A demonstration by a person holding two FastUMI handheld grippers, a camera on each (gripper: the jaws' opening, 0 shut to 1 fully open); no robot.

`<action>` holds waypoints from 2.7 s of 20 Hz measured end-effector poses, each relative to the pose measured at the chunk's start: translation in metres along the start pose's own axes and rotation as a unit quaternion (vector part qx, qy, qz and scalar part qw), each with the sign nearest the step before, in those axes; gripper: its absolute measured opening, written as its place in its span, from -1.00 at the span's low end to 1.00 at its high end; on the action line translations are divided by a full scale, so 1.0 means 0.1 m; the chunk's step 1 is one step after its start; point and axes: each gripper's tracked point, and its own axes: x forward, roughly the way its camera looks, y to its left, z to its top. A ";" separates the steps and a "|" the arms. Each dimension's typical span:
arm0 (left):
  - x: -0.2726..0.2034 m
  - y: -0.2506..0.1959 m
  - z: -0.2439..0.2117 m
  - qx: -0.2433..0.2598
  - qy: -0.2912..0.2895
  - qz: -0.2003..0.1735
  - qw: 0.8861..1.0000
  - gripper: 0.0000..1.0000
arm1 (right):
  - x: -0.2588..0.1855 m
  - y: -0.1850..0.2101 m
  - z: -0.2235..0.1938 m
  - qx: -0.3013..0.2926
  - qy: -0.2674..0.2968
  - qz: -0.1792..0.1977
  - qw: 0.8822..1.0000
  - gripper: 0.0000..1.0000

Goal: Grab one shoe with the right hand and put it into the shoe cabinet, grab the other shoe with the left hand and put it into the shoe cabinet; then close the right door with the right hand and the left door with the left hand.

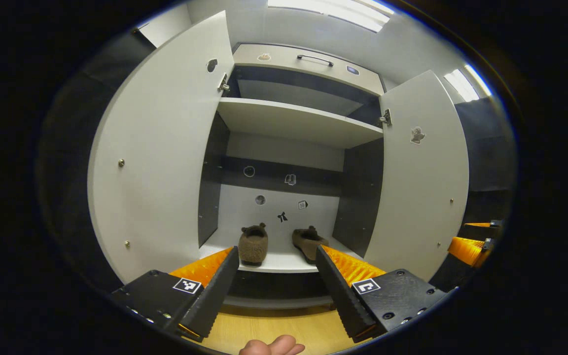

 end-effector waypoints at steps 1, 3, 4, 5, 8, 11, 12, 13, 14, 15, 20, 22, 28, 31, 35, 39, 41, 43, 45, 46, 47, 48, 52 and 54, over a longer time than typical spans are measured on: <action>0.04 -0.06 -0.03 -0.007 0.003 -0.007 1.000 0.90 | -0.03 -0.17 -0.01 0.001 -0.002 -0.018 1.000 0.88; 0.09 -0.17 -0.08 -0.019 0.011 -0.019 1.000 0.90 | 0.02 -0.49 -0.15 -0.004 0.019 -0.054 0.998 0.87; 0.11 -0.22 -0.10 -0.023 0.015 -0.024 0.999 0.90 | 0.09 -0.63 -0.22 0.000 0.033 -0.065 0.997 0.88; 0.11 -0.25 -0.09 -0.027 0.016 -0.028 0.999 0.90 | 0.16 -0.76 -0.27 0.015 0.042 -0.074 0.996 0.96; 0.09 -0.25 -0.06 -0.024 0.013 -0.028 0.999 0.90 | 0.41 -0.91 -0.45 0.069 0.077 -0.070 0.992 0.88; 0.03 -0.14 -0.12 -0.020 0.021 -0.015 0.999 0.91 | 0.57 -0.87 -0.46 0.078 0.078 -0.062 0.992 0.81; 0.00 -0.10 -0.14 -0.023 0.024 -0.011 0.999 0.91 | 0.54 -0.87 -0.45 0.082 0.073 -0.062 0.992 0.77; -0.02 -0.06 -0.17 -0.026 0.026 -0.005 0.999 0.91 | 0.53 -0.86 -0.46 0.084 0.076 -0.058 0.992 0.77; -0.04 -0.03 -0.19 -0.029 0.030 0.000 0.999 0.91 | 0.54 -0.84 -0.45 0.088 0.075 -0.055 0.992 0.77; -0.05 0.00 -0.20 -0.031 0.032 0.004 0.999 0.90 | 0.55 -0.84 -0.45 0.091 0.076 -0.055 0.991 0.77; -0.12 0.13 -0.17 -0.027 0.028 0.020 0.999 0.90 | 0.53 -0.70 -0.46 0.106 0.079 -0.047 0.990 0.77; -0.16 0.19 -0.16 -0.023 0.025 0.027 0.999 0.90 | 0.51 -0.58 -0.45 0.114 0.082 -0.031 0.990 0.77; -0.29 0.35 -0.19 -0.024 0.024 0.047 0.998 0.91 | 0.57 0.25 -0.39 0.091 0.091 0.082 0.988 0.77; -0.41 0.48 -0.16 -0.014 0.025 0.058 0.998 0.90 | 0.68 0.70 -0.27 0.090 0.085 0.143 0.982 0.78; -0.59 0.77 -0.16 0.021 0.031 0.075 0.997 0.90 | 0.74 0.76 -0.18 0.052 0.048 0.143 0.987 0.78; -0.75 1.04 -0.12 0.026 0.027 0.080 0.996 0.91 | 0.87 0.70 -0.36 0.056 0.084 0.129 0.986 0.78; -0.85 1.17 -0.08 0.030 0.019 0.091 0.995 0.91 | 0.94 0.70 -0.39 0.064 0.094 0.121 0.986 0.78; -0.95 1.26 -0.07 0.032 0.014 0.099 0.995 0.91 | 0.96 0.77 -0.37 0.065 0.097 0.116 0.986 0.77; -1.04 1.41 -0.07 0.036 0.014 0.112 0.993 0.91 | 0.97 0.85 -0.41 0.055 0.100 0.115 0.987 0.78; -1.10 1.48 -0.06 0.038 0.013 0.119 0.992 0.90 | 0.99 0.90 -0.44 0.050 0.104 0.116 0.987 0.78; -1.16 1.57 -0.03 0.039 0.009 0.129 0.991 0.90 | 0.99 0.95 -0.49 0.048 0.110 0.118 0.986 0.78; -1.23 1.66 0.02 0.039 0.004 0.140 0.989 0.91 | 1.01 0.99 -0.54 0.049 0.118 0.120 0.985 0.78; -1.36 2.06 -0.12 0.025 0.016 0.176 0.984 0.90 | 1.02 1.18 -0.58 0.061 0.133 0.121 0.982 0.78; -1.37 2.20 -0.14 0.022 0.014 0.184 0.983 0.91 | 1.01 1.23 -0.60 0.059 0.137 0.119 0.982 0.78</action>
